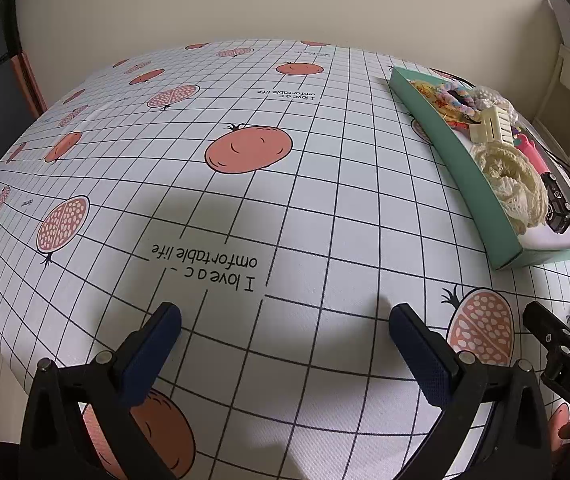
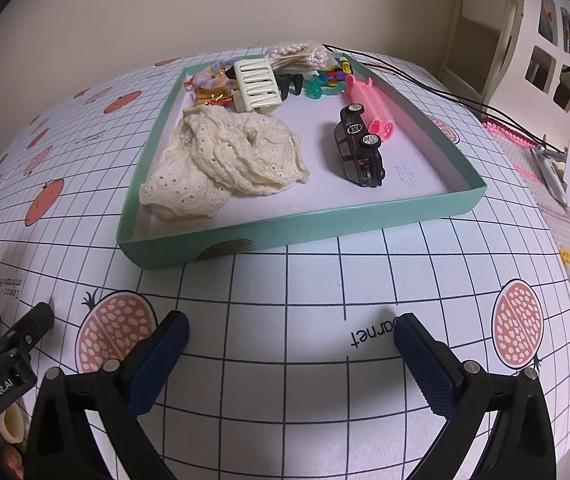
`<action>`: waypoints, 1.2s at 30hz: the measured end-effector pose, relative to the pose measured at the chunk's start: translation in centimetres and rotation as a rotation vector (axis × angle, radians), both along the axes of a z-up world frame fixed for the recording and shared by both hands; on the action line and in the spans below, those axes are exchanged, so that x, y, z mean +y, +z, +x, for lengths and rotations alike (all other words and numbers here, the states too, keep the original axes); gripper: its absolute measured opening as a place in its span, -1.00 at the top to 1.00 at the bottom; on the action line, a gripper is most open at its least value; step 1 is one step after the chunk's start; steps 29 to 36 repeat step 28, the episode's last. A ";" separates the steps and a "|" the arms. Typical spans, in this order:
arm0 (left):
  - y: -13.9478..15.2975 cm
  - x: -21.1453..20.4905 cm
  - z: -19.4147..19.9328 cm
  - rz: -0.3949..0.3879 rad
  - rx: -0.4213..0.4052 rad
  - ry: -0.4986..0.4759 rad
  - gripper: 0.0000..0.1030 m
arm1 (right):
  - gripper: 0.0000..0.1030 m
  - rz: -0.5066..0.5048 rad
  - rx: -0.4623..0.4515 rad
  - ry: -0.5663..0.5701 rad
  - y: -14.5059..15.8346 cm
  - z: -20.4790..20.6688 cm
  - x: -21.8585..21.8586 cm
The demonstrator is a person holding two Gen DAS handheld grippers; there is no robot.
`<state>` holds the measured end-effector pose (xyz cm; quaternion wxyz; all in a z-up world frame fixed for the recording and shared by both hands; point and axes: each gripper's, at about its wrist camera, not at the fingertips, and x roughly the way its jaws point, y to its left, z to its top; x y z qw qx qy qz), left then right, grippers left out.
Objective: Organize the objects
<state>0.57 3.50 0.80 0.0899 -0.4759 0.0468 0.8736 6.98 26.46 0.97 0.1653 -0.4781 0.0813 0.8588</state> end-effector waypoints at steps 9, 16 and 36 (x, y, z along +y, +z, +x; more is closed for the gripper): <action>0.1 0.0 0.0 0.000 0.001 0.001 -1.00 | -1.00 0.000 0.000 0.002 0.0 0.0 0.1; 0.1 0.1 0.0 0.000 0.001 0.000 -1.00 | -1.00 0.000 0.000 0.004 0.0 0.0 0.1; 0.1 0.0 0.0 -0.001 0.002 0.005 -1.00 | -1.00 0.000 -0.001 0.007 0.0 0.0 0.3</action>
